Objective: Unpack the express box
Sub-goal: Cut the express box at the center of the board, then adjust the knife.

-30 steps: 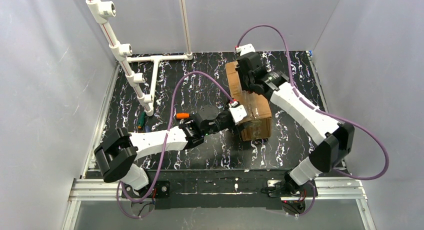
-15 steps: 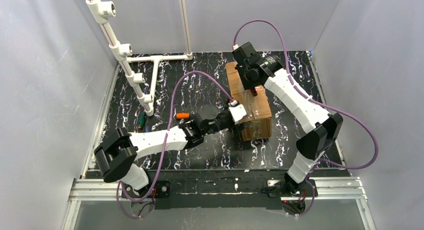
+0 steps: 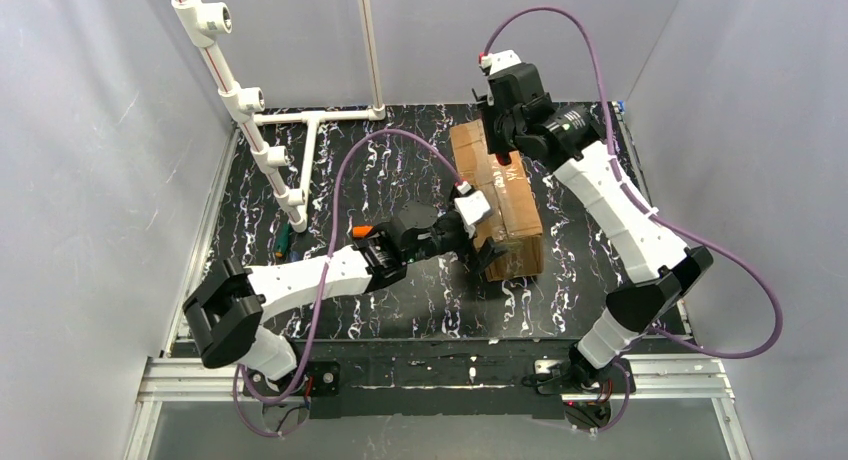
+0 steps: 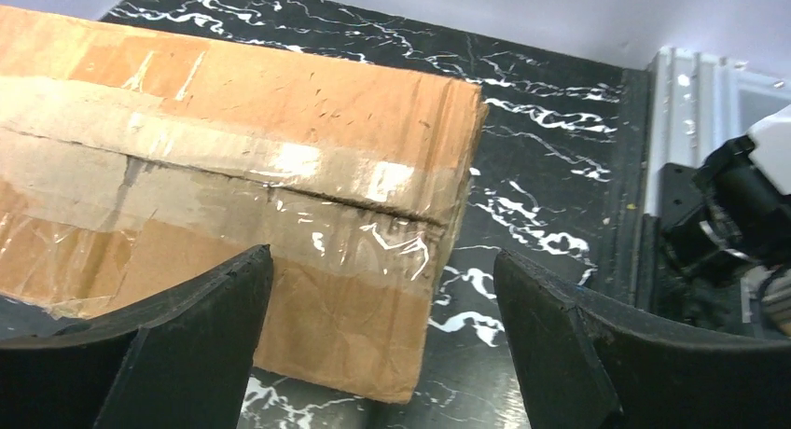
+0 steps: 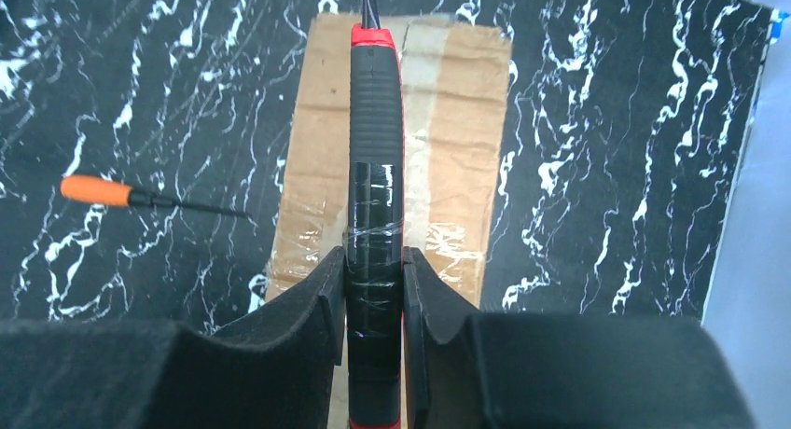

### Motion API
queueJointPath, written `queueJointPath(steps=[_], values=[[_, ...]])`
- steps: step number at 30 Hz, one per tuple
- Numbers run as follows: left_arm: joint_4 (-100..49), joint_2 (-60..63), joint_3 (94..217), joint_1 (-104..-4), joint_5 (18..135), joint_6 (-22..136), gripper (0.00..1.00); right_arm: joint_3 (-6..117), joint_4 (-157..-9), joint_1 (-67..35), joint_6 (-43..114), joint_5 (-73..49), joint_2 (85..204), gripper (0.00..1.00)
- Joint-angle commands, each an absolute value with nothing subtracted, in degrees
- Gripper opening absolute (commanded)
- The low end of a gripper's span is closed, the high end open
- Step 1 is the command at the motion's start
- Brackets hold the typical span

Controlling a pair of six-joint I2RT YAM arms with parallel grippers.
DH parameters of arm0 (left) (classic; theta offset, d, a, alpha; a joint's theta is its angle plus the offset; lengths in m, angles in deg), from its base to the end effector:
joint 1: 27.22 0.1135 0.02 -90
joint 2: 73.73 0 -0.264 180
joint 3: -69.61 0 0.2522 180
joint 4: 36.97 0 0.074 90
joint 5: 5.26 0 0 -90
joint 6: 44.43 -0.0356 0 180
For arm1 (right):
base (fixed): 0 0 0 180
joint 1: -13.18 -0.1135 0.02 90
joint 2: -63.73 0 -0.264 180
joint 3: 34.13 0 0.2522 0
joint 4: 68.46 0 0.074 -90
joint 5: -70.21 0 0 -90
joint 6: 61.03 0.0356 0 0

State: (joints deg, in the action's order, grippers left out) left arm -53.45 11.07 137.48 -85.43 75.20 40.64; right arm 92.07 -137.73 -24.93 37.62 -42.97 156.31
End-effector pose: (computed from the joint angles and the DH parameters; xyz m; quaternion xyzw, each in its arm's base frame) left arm 0.1775 -0.2976 0.3021 0.4203 0.5721 -0.3675 0.6009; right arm 0.2672 0.1918 0.4547 -0.1328 0.8662 0.0135 0.4816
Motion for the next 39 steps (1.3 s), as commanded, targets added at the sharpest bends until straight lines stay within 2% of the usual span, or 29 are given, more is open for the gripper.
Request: queueJointPath(steps=[1,6,14,17,21,29,34,39], values=[[-47.0,5.5,141.1,-85.1,72.8,48.7,0.89,92.5,-131.2,-24.1,35.2,-43.1,152.0,0.01],[-41.0,1.3,144.8,-82.2,67.6,57.1,0.91,86.5,-125.2,-23.5,34.7,-35.9,147.3,0.01],[-40.0,-5.7,145.9,-66.7,50.1,85.2,0.9,77.9,-118.3,-22.7,34.5,-17.1,142.6,0.01],[-40.0,-8.7,146.4,-62.4,48.0,95.6,0.88,73.1,-112.4,-22.6,34.5,-7.2,139.8,0.01],[-40.0,-10.4,146.9,-57.5,47.5,108.8,0.91,67.2,-102.5,-22.4,39.2,3.8,136.1,0.01],[-40.0,-14.9,145.3,-56.7,51.8,109.8,0.91,60.1,-84.5,-22.1,56.8,10.9,132.4,0.01],[-40.5,-11.8,147.3,-56.7,53.1,109.6,0.94,55.5,-72.8,-22.1,67.4,18.5,131.9,0.01],[-50.3,-8.7,147.8,-56.7,53.8,113.1,0.85,52.1,-68.4,-22.1,71.0,22.6,131.9,0.01]])
